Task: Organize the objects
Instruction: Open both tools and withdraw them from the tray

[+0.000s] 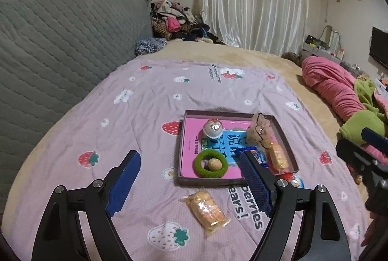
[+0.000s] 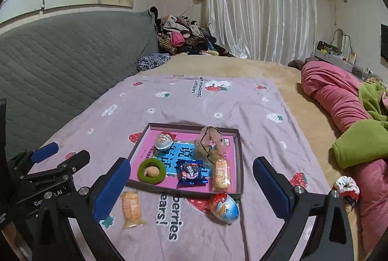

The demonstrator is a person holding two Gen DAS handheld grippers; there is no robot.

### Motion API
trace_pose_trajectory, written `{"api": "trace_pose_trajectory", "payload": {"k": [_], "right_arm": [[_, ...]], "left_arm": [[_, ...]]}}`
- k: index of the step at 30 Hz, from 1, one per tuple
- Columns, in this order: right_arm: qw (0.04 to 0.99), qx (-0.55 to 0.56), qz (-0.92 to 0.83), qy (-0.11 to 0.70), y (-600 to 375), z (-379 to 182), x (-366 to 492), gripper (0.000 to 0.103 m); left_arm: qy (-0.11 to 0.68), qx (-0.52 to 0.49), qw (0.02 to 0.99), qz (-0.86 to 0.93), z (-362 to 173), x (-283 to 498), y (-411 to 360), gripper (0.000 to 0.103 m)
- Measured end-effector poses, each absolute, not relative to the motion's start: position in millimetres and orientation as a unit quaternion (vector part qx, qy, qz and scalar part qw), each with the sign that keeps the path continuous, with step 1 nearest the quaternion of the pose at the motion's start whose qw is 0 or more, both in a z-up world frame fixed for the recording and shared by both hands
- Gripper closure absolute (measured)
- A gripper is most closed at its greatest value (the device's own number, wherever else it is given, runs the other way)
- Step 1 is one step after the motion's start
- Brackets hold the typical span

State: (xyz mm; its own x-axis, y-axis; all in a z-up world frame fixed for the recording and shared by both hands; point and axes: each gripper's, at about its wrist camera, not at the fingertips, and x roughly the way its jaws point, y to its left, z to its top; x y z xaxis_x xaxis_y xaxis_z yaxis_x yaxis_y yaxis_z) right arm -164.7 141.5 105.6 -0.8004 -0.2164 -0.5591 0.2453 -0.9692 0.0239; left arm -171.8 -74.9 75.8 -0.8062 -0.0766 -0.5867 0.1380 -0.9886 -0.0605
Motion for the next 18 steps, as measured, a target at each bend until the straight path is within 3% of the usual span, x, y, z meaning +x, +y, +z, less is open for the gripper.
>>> {"api": "trace_pose_trajectory", "payload": {"k": [18], "right_arm": [[0.118,0.265,-0.957,0.025,156,147,-99,0.001]], "left_arm": [[0.038,0.283,0.048,-0.957,131,-103,-57,0.018]]}}
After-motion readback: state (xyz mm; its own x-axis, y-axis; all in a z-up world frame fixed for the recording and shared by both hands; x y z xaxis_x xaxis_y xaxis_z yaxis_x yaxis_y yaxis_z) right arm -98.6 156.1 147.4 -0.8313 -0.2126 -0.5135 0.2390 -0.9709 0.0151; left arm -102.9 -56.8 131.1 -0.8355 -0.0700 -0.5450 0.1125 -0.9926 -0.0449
